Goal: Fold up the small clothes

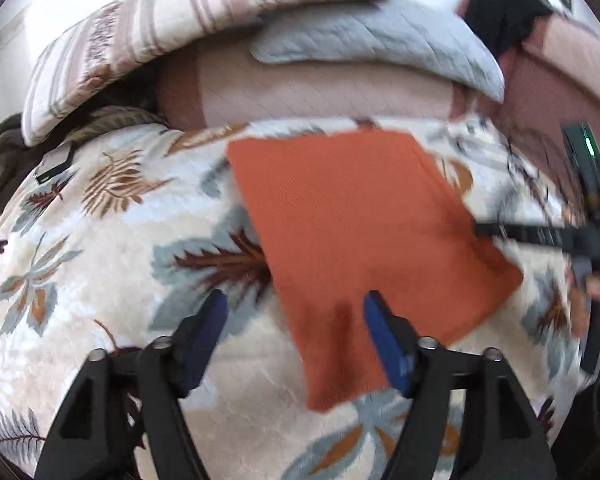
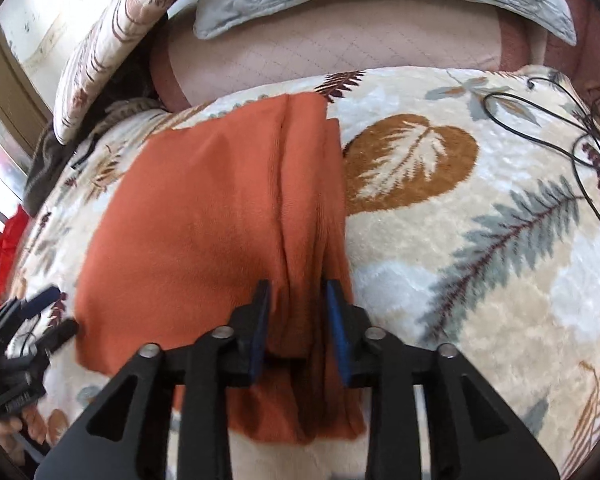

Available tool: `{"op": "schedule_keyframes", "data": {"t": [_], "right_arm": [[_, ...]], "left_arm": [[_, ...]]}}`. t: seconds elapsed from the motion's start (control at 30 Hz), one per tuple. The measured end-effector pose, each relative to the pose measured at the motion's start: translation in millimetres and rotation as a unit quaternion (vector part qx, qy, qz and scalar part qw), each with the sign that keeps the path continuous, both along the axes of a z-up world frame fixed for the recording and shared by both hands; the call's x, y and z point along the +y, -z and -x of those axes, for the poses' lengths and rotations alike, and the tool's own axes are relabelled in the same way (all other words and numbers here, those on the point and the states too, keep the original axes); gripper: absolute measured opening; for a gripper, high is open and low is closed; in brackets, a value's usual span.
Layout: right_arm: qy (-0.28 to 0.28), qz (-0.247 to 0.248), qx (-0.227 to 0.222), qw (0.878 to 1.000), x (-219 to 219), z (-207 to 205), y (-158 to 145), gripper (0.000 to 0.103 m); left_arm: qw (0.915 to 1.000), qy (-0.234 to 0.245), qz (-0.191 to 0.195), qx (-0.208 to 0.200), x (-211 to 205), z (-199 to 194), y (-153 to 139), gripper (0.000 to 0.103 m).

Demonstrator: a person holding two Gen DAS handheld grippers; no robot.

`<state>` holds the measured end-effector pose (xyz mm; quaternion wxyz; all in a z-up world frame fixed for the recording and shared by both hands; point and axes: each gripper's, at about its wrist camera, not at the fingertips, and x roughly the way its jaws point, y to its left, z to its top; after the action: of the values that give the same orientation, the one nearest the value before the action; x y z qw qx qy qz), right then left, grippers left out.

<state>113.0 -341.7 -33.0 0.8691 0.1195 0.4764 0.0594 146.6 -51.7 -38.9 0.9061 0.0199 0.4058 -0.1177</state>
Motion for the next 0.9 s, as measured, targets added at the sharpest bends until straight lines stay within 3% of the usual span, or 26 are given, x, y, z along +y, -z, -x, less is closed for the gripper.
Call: {"op": "schedule_keyframes", "data": {"t": [0.07,0.13,0.27,0.3,0.33,0.43,0.53,0.7,0.77,0.87,0.9], "right_arm": [[0.004,-0.008,0.010,1.000,-1,6,1,0.040],[0.005,-0.015,0.023,1.000,-1,10,6,0.040],[-0.011,0.005,0.031,0.999,7,7,15,0.039],[-0.013,0.010,0.031,0.999,9,6,17,0.035],[-0.018,0.020,0.031,0.999,11,4,18,0.025],[-0.022,0.048,0.016,0.998,15,8,11,0.018],[-0.012,0.062,0.003,0.998,13,16,-3,0.015],[-0.019,0.088,0.045,0.995,18,10,20,0.015],[-0.028,0.099,0.042,0.994,22,9,16,0.016],[-0.015,0.064,0.043,0.997,11,7,8,0.026],[-0.008,0.056,0.042,0.998,7,6,5,0.036]], "left_arm": [[0.9998,-0.013,0.004,0.014,4,-13,3,0.074],[0.9989,-0.023,0.009,0.040,5,-27,12,0.064],[0.9954,-0.034,0.043,0.078,4,-44,32,0.057],[0.9947,-0.036,0.049,0.083,3,-46,36,0.050],[0.9938,-0.032,0.060,0.088,2,-47,39,0.034],[0.9955,-0.027,0.045,0.080,-6,-43,35,0.027],[0.9965,-0.019,0.029,0.077,-9,-37,32,0.025],[0.9977,-0.006,-0.004,0.068,-17,-29,41,0.027],[0.9982,-0.004,-0.019,0.057,-20,-26,38,0.027],[0.9985,0.001,-0.039,0.039,-22,-23,30,0.036],[0.9985,0.003,-0.045,0.031,-22,-23,26,0.043]]}}
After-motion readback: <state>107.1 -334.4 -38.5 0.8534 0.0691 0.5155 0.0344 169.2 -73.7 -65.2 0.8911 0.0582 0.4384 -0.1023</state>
